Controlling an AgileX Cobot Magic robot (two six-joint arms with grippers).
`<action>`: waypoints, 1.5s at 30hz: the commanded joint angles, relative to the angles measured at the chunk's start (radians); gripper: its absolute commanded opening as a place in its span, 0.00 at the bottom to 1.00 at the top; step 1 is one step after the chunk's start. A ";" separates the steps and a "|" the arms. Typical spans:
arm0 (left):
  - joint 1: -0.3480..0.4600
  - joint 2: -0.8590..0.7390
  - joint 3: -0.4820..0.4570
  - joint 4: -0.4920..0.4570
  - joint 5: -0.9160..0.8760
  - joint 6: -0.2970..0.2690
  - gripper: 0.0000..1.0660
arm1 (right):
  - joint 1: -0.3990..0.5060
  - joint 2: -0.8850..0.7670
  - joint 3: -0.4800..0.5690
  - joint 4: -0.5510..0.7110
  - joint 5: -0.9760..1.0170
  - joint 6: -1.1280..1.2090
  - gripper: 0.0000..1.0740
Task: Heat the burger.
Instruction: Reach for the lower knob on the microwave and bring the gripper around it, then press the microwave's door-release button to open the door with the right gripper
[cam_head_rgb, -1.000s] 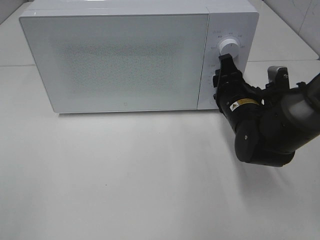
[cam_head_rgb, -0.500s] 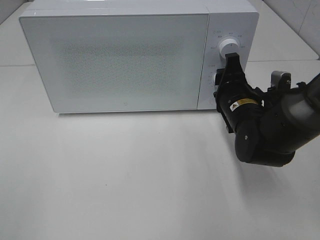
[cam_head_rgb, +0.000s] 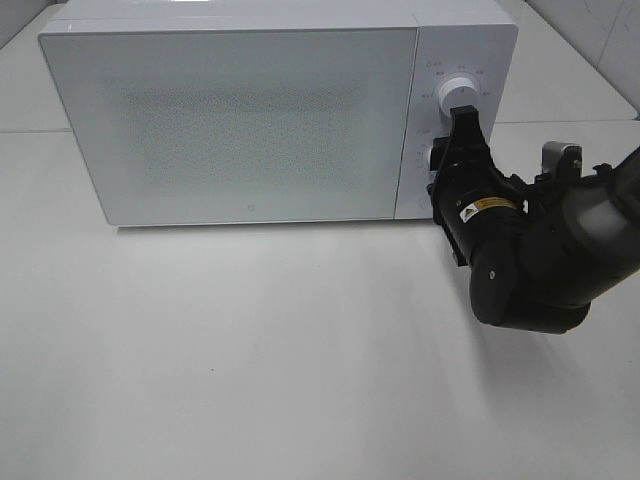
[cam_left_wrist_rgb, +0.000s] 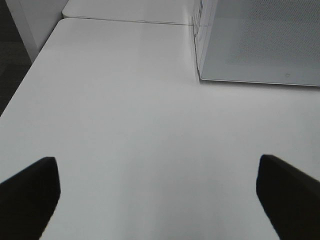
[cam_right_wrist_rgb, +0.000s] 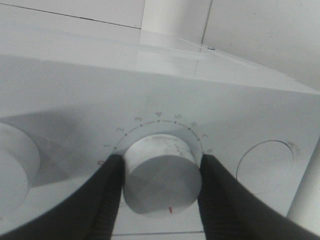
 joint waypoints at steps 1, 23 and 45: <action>0.004 -0.013 0.001 -0.001 0.000 0.000 0.94 | 0.008 -0.008 -0.035 -0.200 -0.235 -0.013 0.11; 0.004 -0.013 0.001 -0.001 0.000 0.000 0.94 | 0.008 -0.008 -0.035 -0.089 -0.235 -0.083 0.39; 0.004 -0.013 0.001 -0.001 0.000 0.000 0.94 | 0.009 -0.012 0.000 -0.024 -0.237 -0.194 0.67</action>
